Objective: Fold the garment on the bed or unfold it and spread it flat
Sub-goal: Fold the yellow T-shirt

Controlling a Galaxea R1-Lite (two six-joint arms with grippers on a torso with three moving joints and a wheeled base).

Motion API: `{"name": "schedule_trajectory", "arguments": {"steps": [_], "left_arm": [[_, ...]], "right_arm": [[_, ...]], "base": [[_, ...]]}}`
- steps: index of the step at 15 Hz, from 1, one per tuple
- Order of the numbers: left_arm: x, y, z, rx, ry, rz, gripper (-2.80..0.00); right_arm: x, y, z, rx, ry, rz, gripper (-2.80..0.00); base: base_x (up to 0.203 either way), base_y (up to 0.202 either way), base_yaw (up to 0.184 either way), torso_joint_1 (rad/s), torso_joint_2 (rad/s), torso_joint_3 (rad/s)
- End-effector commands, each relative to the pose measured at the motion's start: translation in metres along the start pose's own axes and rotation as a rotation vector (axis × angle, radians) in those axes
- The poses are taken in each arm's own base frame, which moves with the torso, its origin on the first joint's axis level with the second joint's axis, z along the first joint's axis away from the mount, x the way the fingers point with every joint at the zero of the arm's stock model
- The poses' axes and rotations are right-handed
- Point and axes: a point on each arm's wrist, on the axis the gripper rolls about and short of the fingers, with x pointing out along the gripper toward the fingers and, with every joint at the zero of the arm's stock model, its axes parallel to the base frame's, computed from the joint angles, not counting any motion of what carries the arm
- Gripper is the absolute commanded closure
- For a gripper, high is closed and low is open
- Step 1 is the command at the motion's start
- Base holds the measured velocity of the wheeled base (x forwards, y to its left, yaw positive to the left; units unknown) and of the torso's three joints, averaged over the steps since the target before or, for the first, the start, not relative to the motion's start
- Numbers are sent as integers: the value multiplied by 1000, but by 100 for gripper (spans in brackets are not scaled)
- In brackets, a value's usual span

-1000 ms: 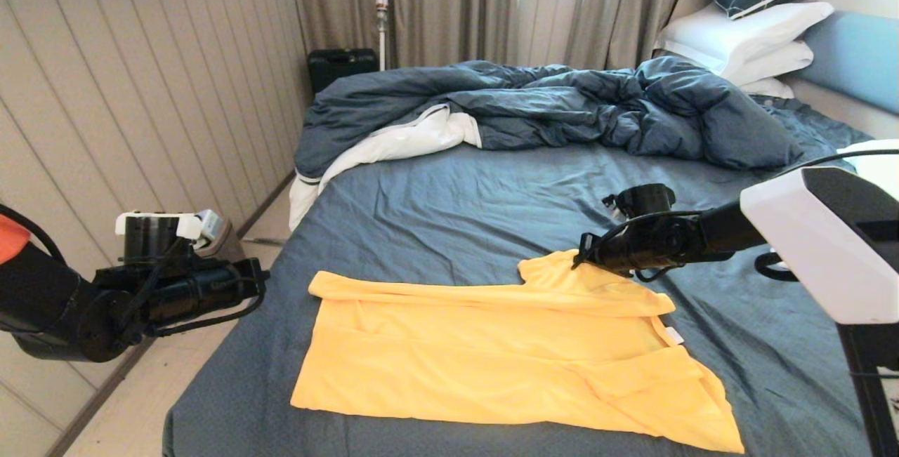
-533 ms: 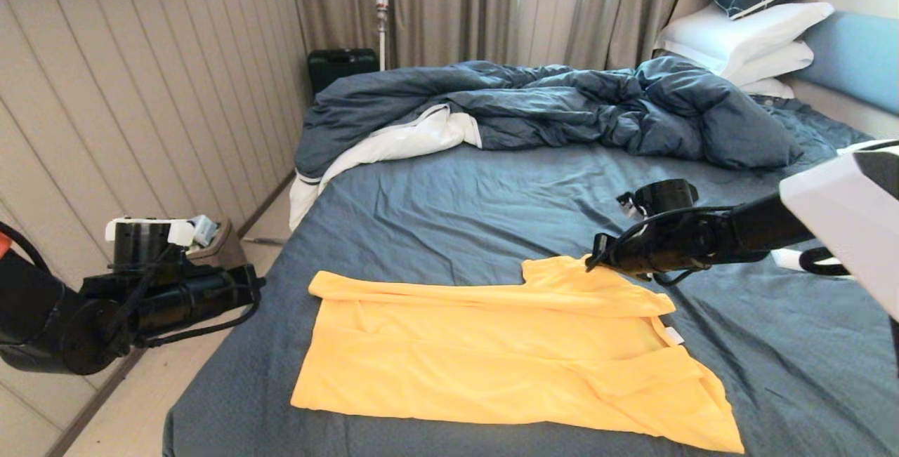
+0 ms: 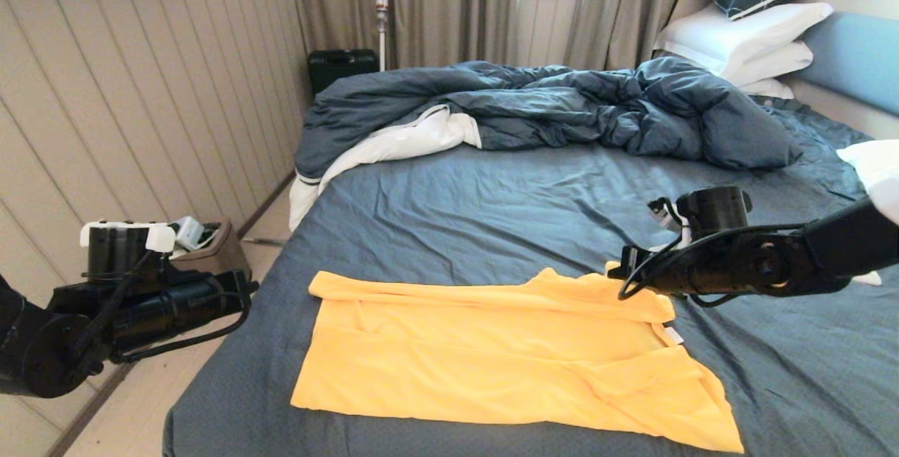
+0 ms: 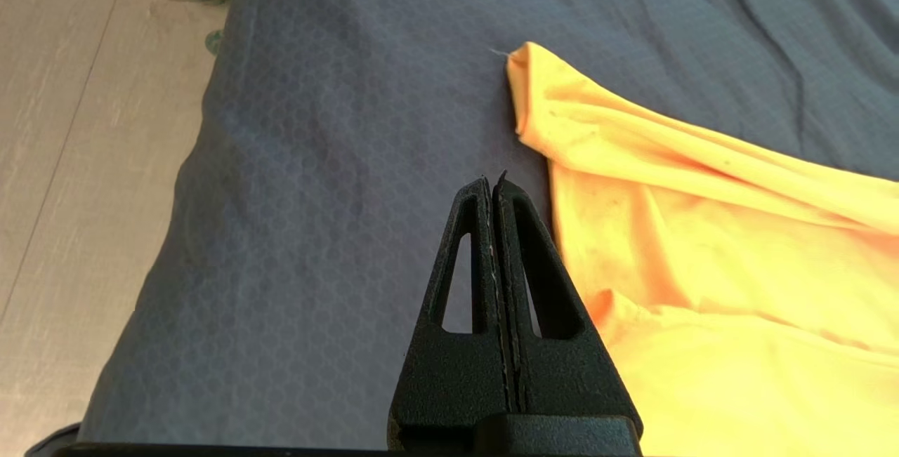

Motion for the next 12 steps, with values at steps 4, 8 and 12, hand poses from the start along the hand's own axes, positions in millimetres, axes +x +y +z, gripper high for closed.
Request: {"name": "schedule_trajectory", "arguments": {"steps": [4,8,12], "left_arm": [[-3,-4,0,0,-6,-15,0],[-3,-5,-2,1,1,-17,0],[-2,-4,-3,-1,6,-15,0]], "right_arm": [[-31,-17,-24,-5,-3,-33,0],[-38,-25,-54,-17,15,-42,0],[-42,-28,-82,-27,32,-38,0]], "base": [[0,0,0,0,0,0],[0,0,0,0,0,0],[0,0,0,0,0,0]]}}
